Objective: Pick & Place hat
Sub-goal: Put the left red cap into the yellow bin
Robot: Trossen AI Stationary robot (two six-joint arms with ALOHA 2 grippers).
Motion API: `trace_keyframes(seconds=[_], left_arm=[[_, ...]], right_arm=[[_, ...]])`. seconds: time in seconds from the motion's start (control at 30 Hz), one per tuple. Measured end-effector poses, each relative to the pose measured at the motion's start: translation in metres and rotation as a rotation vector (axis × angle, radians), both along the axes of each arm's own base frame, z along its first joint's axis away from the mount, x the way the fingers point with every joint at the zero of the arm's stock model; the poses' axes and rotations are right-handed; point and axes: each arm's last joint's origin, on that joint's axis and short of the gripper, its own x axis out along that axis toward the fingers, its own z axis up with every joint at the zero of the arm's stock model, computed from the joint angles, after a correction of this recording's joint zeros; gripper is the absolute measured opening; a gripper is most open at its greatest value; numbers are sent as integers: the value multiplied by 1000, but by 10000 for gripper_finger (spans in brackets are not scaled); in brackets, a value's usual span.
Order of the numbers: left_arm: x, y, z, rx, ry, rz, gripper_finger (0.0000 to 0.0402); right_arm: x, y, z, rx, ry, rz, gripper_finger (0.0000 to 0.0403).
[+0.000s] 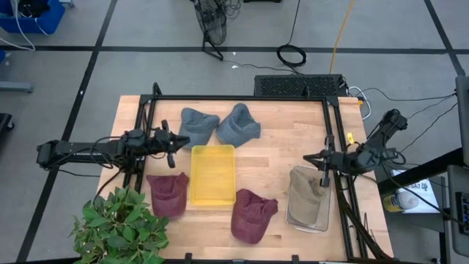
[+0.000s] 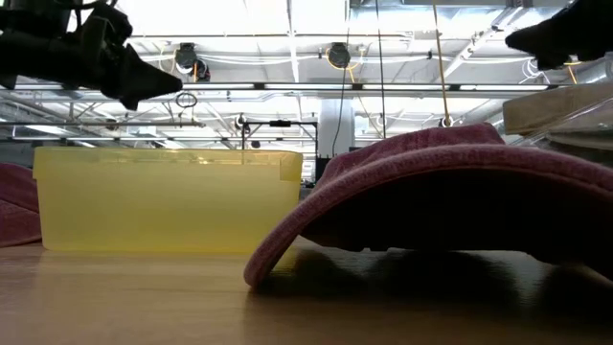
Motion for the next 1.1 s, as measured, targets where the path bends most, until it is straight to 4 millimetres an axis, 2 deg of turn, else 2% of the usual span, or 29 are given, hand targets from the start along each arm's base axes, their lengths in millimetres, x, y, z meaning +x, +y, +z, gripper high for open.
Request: trace_keyframes(seconds=[0.17, 0.33, 0.47, 0.63, 0.77, 0.97, 1.1], left_arm=[[-1, -1, -8, -57, 69, -27, 42], [-1, -1, -10, -3, 103, -34, 42], [-1, -1, -9, 62, 107, -37, 42], [-1, 0, -9, 57, 111, 9, 42], [-1, 1, -8, 48, 135, 21, 42], [-1, -2, 19, 33, 271, 43, 42], [1, -8, 39, -11, 466, 13, 42]], right_arm=[[9, 2, -13, -15, -63, 181, 0], [18, -10, -33, 13, -33, 127, 0], [22, -19, -30, 40, -61, 177, 0], [26, -36, -33, 69, -50, 44, 0], [28, -44, -44, 67, -16, 16, 0], [28, -49, -46, 84, -22, -28, 0], [28, -50, -44, 61, -39, -29, 0]])
